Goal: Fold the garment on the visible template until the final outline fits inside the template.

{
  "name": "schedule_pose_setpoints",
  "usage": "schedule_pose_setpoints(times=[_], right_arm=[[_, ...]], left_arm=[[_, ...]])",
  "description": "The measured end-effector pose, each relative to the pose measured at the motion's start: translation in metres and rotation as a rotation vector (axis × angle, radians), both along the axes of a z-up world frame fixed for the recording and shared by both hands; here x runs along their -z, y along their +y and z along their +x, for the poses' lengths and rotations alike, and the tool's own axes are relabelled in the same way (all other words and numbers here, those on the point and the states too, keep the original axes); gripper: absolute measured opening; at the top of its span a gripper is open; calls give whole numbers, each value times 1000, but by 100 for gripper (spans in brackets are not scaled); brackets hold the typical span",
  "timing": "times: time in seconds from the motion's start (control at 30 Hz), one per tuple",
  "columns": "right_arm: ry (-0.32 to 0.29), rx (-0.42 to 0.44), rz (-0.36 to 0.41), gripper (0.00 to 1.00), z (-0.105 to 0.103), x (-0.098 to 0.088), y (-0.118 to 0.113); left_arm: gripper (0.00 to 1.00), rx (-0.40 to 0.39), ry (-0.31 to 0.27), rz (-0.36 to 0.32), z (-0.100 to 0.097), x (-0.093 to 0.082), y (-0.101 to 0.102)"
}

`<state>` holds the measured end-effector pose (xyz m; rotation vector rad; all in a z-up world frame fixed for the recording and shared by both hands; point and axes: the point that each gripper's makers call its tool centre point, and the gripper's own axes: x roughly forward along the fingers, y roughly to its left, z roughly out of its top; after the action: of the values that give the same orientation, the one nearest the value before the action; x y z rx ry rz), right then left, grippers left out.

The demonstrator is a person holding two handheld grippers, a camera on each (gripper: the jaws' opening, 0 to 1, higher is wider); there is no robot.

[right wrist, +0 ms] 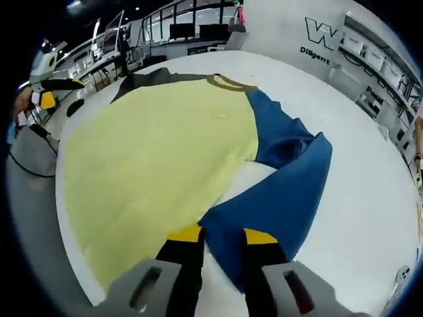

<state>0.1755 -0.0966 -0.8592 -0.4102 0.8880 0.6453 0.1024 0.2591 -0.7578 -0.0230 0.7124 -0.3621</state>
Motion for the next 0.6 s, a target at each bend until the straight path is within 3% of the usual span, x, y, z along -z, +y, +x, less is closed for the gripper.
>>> schedule_pose_setpoints(times=[0.13, 0.3, 0.33, 0.43, 0.5, 0.6], right_arm=[[-16, -2, -68, 0, 7, 0, -7], [26, 51, -4, 0, 10, 0, -9], [30, 86, 21, 0, 10, -3, -10], [46, 249, 197, 0, 22, -24, -14], [45, 325, 224, 0, 30, -37, -25], [0, 371, 271, 0, 42, -59, -35]], left_arm=[[91, 5, 3, 10, -1, 1, 2], [89, -1, -1, 19, -1, -1, 5], [89, 0, -1, 19, -1, -1, 5], [89, 2, -7, 23, -1, -3, 6], [89, 4, -9, 26, 0, -3, 6], [88, 4, -24, 27, 2, -5, 7]])
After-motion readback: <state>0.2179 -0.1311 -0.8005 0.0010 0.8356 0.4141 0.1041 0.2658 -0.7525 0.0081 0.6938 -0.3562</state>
